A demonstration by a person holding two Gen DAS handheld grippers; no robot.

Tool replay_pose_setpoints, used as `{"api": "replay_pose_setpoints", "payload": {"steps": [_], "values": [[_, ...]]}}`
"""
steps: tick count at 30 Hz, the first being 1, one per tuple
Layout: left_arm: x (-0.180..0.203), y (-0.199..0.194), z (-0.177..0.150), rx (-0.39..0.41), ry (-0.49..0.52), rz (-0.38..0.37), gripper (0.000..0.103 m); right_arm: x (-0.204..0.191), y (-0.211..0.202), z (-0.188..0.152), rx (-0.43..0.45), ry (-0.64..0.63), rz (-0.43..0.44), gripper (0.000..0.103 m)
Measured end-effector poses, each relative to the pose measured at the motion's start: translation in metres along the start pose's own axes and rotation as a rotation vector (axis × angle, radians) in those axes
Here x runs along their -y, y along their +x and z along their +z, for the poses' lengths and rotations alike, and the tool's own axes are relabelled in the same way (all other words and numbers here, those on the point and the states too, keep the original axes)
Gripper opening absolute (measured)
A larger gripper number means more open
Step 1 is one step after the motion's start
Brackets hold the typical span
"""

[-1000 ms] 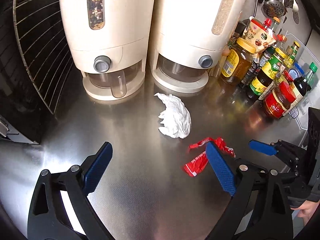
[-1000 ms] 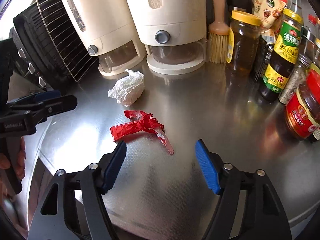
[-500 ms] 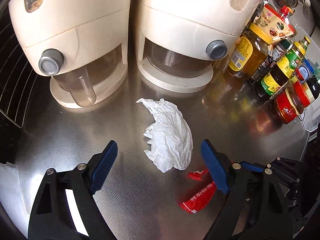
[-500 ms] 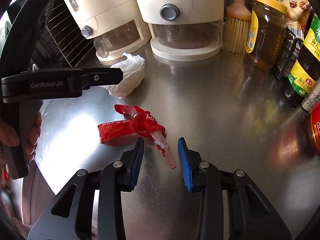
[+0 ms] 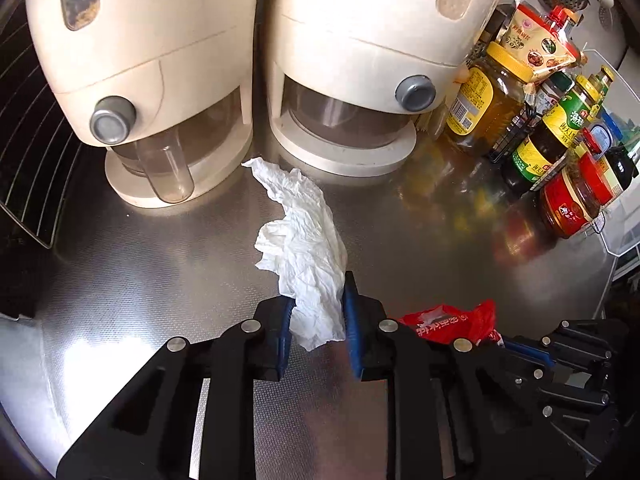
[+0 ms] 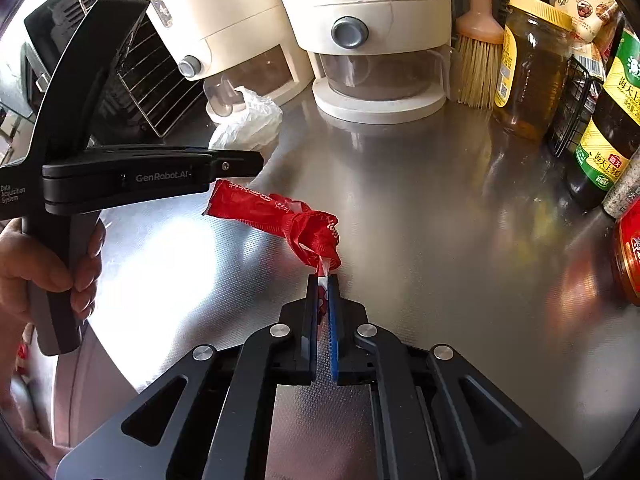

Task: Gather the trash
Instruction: 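Carry tissue and red wrapper down over the black bin and open both tools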

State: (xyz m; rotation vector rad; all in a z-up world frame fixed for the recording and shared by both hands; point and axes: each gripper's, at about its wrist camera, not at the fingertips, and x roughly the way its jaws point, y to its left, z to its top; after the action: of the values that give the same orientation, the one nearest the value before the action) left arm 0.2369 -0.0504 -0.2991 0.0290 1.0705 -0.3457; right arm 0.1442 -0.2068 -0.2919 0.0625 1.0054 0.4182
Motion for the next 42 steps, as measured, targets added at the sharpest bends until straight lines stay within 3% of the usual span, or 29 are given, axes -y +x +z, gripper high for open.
{"api": "replay_pose_setpoints", "payload": {"steps": [11, 25, 34, 42], "values": [[0.010, -0.065, -0.037, 0.094, -0.012, 0.027, 0.021, -0.012, -0.037, -0.018, 0.052, 0.027, 0.024, 0.006], [0.045, -0.135, -0.139, 0.098, 0.008, 0.018, 0.022, -0.035, -0.086, -0.095, 0.035, 0.050, 0.046, 0.006], [0.063, -0.145, -0.215, 0.040, -0.011, -0.013, 0.023, -0.044, -0.104, -0.151, -0.003, 0.077, 0.065, 0.006], [0.070, -0.109, -0.275, -0.083, -0.026, -0.032, 0.023, -0.044, -0.084, -0.194, -0.122, 0.112, 0.062, 0.006]]}}
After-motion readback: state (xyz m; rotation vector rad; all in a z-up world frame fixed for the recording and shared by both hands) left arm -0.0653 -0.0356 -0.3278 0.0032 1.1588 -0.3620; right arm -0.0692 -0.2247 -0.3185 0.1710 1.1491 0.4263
